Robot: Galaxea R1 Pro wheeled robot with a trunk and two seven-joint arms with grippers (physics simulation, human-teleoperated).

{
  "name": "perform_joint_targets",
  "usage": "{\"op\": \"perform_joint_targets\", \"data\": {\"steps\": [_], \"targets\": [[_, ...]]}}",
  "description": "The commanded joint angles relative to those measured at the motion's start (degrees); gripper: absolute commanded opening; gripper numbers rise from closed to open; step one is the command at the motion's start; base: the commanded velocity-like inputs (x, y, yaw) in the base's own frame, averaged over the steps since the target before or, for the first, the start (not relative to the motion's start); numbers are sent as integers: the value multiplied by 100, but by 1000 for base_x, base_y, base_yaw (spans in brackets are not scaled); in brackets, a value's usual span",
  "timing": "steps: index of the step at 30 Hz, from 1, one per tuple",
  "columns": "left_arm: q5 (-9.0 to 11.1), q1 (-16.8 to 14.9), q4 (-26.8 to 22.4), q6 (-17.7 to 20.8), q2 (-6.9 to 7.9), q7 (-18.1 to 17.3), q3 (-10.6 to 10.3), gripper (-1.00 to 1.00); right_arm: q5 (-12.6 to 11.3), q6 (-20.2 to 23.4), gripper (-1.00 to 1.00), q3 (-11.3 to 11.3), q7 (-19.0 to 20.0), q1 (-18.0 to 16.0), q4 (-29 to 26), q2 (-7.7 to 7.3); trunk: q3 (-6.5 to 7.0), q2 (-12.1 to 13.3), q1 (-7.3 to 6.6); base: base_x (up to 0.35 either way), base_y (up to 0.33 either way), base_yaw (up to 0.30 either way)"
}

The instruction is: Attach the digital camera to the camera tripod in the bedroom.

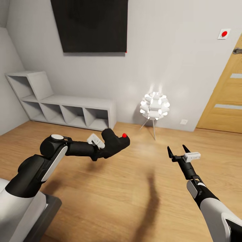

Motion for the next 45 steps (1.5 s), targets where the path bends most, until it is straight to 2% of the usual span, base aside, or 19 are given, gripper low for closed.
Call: {"op": "perform_joint_targets", "data": {"steps": [1, 39, 45], "targets": [[25, -6, -2, 31, 3, 5, -5, -100, -31, -3, 100, -25, 59, -5, 7, 1, 8, -1, -4, 0, 0, 0], [25, -6, 7, 37, 3, 5, -5, -100, -31, 2, 100, -24, 51, -5, 26, 10, 492, 50, -102, 0, 0, 0], [25, -6, 7, 37, 3, 5, -5, -100, -31, 5, 100, -24, 51, -5, 26, 10, 544, 291, -233, 0, 0, 0]]}}
